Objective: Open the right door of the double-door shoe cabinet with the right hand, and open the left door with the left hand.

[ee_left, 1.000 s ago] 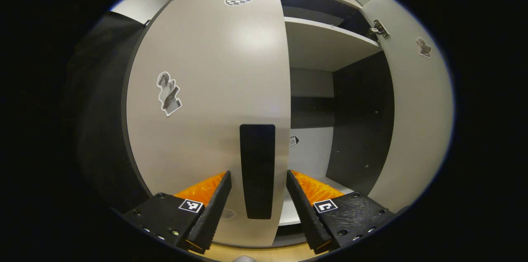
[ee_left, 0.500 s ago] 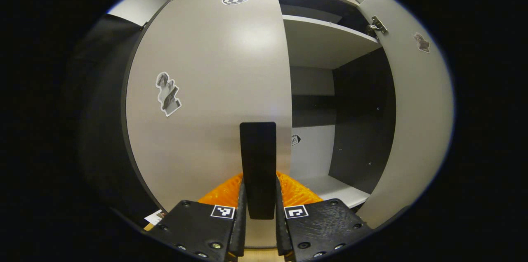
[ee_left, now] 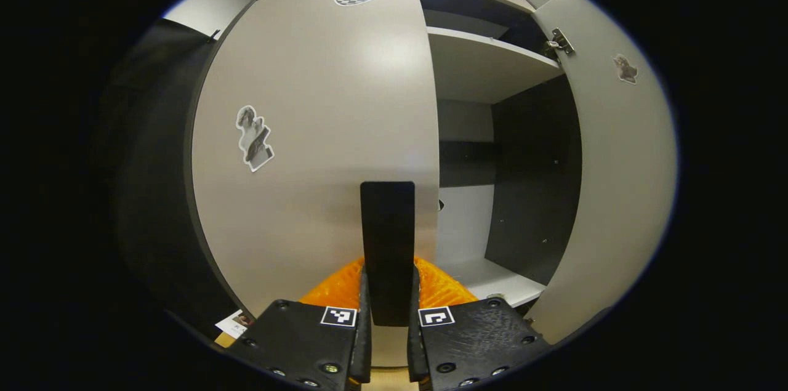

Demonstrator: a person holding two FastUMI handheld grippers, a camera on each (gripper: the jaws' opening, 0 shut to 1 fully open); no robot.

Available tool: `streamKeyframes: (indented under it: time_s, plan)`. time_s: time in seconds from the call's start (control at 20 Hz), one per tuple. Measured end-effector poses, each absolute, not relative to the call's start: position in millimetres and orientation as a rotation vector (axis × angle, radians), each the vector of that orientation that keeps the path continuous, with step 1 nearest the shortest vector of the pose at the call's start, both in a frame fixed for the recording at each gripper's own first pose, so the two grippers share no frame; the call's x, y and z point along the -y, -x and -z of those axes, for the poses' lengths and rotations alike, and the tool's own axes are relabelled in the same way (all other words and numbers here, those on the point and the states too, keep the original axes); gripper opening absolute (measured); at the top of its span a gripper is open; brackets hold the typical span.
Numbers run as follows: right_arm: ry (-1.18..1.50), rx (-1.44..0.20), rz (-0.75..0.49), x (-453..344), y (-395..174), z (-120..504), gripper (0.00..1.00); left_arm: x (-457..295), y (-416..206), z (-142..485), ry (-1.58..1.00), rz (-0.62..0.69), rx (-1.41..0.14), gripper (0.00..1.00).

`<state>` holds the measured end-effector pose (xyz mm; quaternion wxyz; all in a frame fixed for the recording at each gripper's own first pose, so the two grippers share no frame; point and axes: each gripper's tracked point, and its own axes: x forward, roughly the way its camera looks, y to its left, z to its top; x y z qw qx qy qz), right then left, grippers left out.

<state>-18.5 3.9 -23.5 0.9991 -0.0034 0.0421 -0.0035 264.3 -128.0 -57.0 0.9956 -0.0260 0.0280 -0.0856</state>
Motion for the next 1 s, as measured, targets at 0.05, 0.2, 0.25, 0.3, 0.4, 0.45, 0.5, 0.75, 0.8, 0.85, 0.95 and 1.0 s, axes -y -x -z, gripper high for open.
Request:
streamKeyframes:
  time_s: [0.05, 0.2, 0.25, 0.3, 0.4, 0.45, 0.5, 0.75, 0.8, 0.85, 0.95, 1.0]
  plan:
    - [0.009, -0.083, 0.003, -2.8, 16.8, 23.6, 1.0, 127.4, -261.1, 56.2, 0.054, 0.177, -0.054, 0.22]
    - [0.006, -0.082, -0.014, -1.7, 8.2, 24.3, 1.0, 125.5, -249.3, 54.1, 0.063, 0.201, -0.044, 0.22]
    - [0.006, -0.081, -0.021, -0.1, 6.2, 23.4, 1.0, 123.6, -244.8, 54.0, 0.059, 0.202, -0.046, 0.22]
    - [0.006, -0.078, -0.03, 0.6, 3.1, 21.9, 1.0, 121.3, -240.8, 53.6, 0.057, 0.202, -0.045, 0.22]
    - [0.01, -0.074, -0.044, 4.5, 0.3, 19.5, 1.0, 118.6, -232.1, 52.6, 0.057, 0.201, -0.049, 0.22]
    - [0.013, -0.072, -0.049, 5.8, 1.3, 18.7, 1.0, 115.2, -226.9, 53.2, 0.058, 0.201, -0.051, 0.22]
    - [0.014, -0.072, -0.054, 7.5, -0.1, 18.1, 1.0, 112.2, -221.4, 54.0, 0.058, 0.202, -0.052, 0.22]
    - [0.005, -0.068, -0.085, 15.6, -19.1, 18.1, 1.0, 98.5, -199.0, 55.0, 0.061, 0.203, -0.052, 0.22]
    - [0.003, -0.066, -0.095, 14.6, -23.3, 18.0, 1.0, 95.3, -193.0, 55.9, 0.061, 0.202, -0.052, 0.22]
    - [0.005, -0.064, -0.108, 12.2, -26.7, 17.7, 1.0, 91.3, -189.3, 55.0, 0.063, 0.201, -0.054, 0.22]
    - [0.013, -0.061, -0.133, 11.5, -37.5, 18.2, 1.0, 83.8, -181.1, 54.1, 0.07, 0.2, -0.061, 0.22]
    - [0.014, -0.059, -0.145, 11.5, -42.8, 18.1, 1.0, 79.3, -176.4, 53.9, 0.071, 0.199, -0.064, 0.22]
